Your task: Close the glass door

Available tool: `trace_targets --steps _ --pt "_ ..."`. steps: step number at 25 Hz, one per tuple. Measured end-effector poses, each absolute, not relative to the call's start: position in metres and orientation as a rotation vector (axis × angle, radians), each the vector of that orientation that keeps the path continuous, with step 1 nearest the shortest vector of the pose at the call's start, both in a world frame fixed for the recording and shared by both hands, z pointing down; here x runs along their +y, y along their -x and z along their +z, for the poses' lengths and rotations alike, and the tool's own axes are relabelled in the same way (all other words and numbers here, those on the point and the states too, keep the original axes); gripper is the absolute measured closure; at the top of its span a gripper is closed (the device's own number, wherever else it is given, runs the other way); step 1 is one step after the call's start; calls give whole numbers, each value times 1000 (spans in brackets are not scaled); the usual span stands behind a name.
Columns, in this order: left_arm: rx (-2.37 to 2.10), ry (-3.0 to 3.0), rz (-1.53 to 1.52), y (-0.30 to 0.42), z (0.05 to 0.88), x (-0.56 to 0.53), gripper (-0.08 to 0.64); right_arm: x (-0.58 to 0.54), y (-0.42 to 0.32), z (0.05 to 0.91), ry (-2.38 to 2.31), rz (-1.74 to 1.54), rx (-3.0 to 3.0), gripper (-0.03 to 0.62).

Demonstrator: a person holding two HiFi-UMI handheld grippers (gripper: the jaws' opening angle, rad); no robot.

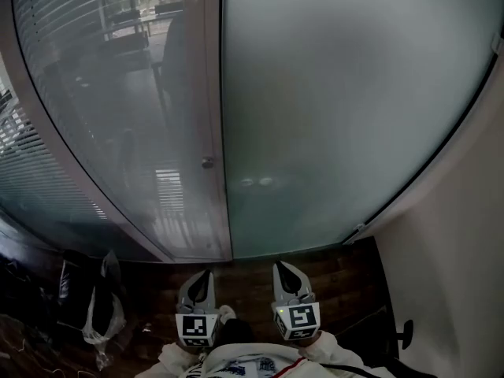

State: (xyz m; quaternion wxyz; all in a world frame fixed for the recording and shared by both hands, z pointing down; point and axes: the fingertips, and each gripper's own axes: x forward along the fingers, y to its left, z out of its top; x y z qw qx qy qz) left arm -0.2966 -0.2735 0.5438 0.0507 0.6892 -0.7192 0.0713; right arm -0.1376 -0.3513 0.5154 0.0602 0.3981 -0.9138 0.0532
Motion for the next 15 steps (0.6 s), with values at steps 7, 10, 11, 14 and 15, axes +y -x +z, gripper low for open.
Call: trace_targets --steps 7,10,11,14,15 --pt "-2228 -2055 213 221 547 -190 557 -273 59 525 -1183 188 -2780 586" --pt "-2221 -2068 226 188 548 -156 557 -234 28 524 -1189 192 -2788 586" --pt "-2215 -2085 230 177 546 -147 557 -222 19 523 -1194 197 -2792 586" --pt "-2195 -2137 231 145 538 -127 557 -193 -10 519 -1227 208 -2791 586" --pt "-2190 -2151 226 136 533 -121 557 -184 -19 518 -1236 212 -2790 586"
